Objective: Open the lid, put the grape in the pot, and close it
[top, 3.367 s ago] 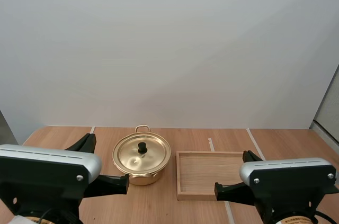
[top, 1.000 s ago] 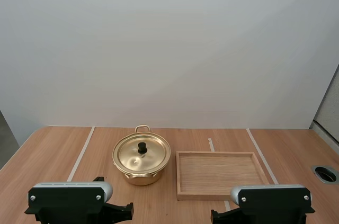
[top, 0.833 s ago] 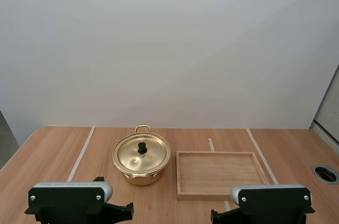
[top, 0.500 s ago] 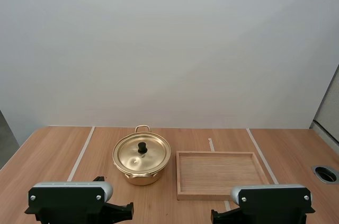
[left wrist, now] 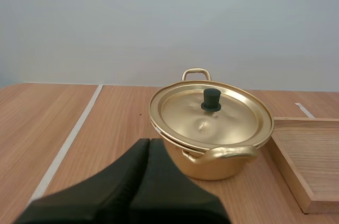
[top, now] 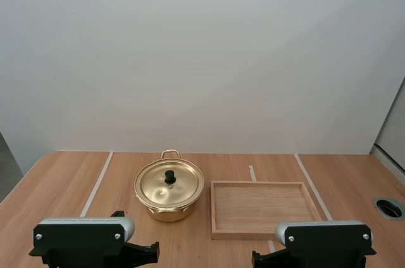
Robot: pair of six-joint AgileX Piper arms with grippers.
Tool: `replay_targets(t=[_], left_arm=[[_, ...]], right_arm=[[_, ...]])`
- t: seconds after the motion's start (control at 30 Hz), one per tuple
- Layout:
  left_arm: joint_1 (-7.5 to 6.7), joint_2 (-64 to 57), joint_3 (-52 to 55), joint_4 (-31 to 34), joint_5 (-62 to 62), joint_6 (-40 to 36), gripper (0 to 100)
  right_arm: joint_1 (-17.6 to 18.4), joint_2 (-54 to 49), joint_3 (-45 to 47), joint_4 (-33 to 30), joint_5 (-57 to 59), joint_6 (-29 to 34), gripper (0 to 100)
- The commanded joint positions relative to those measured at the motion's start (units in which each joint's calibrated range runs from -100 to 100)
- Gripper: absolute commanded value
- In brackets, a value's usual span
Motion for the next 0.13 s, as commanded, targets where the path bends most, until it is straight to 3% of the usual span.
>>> replay_targets(t=[0.0,0.1], left_arm=[[0.03,-0.28,0.04,0.26,-1.39,-0.16,0],[0.03,-0.28,0.04,0.26,-1.39,-0.16,0]], right_arm=[[-0.19,-0.34,0.00,0.13,-0.37,-0.11,0],[-0.19,-0.34,0.00,0.13,-0.37,-0.11,0]])
